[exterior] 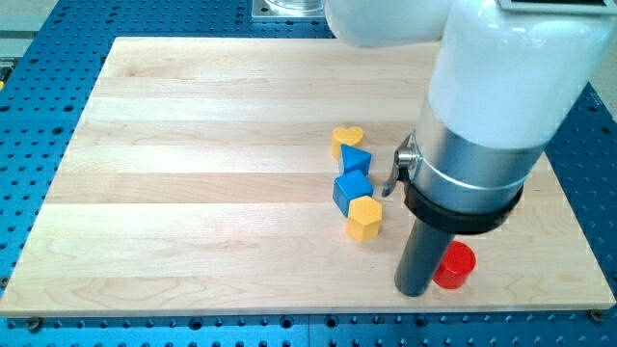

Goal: Move the yellow hexagon slightly to the left

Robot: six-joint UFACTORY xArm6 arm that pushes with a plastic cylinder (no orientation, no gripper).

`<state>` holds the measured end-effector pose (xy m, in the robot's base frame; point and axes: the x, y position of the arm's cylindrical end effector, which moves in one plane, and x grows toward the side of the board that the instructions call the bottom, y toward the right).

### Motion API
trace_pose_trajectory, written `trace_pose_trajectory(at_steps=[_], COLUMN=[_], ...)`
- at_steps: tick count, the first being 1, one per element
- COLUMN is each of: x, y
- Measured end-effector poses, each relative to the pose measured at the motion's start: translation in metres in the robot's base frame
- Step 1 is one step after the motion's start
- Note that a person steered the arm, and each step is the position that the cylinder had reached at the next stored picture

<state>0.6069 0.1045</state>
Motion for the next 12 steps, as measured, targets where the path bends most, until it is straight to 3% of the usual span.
trace_pose_trajectory(at_steps=[2,3,6,8,12], x=[-0.006,-0.012,-0.017,-0.047,-0.066], y=[0.080,0.090,0.092,0.045,0.029])
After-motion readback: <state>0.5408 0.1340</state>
